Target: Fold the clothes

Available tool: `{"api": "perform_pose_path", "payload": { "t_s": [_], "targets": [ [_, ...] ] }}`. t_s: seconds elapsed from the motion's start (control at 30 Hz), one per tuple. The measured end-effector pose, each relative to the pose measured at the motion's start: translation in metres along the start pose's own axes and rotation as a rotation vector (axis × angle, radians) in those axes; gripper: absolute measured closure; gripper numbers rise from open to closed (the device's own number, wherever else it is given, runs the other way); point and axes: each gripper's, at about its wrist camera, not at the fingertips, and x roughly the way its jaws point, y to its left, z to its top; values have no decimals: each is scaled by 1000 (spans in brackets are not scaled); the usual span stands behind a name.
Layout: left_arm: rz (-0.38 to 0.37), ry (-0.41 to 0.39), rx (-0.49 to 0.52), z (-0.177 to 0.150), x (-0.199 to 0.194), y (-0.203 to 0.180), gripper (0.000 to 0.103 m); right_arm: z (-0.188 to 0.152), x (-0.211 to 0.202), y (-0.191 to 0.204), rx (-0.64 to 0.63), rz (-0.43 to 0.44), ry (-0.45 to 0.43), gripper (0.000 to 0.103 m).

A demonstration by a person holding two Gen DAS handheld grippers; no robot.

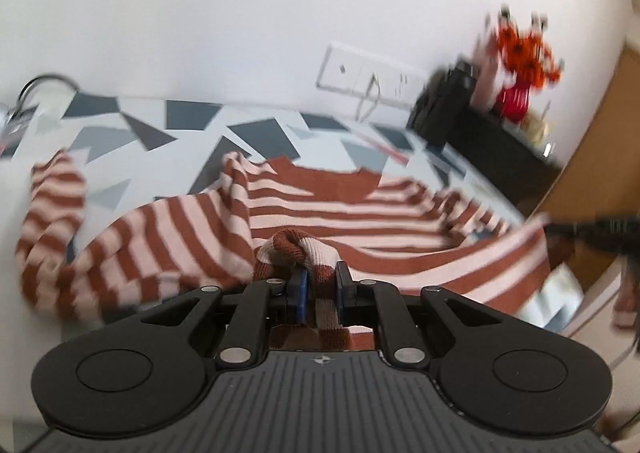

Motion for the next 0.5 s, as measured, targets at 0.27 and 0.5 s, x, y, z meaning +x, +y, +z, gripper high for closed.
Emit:
{"api": "perform_pose_path", "payload": {
  "t_s": [0.27, 0.5],
  "targets": [
    [58, 150, 23, -4, 64, -5, 88, -16, 97, 17, -218, -52, 197, 98],
    [59, 222, 27, 3, 76, -9, 87, -22, 122, 23, -441, -56, 245, 99]
  ]
}}
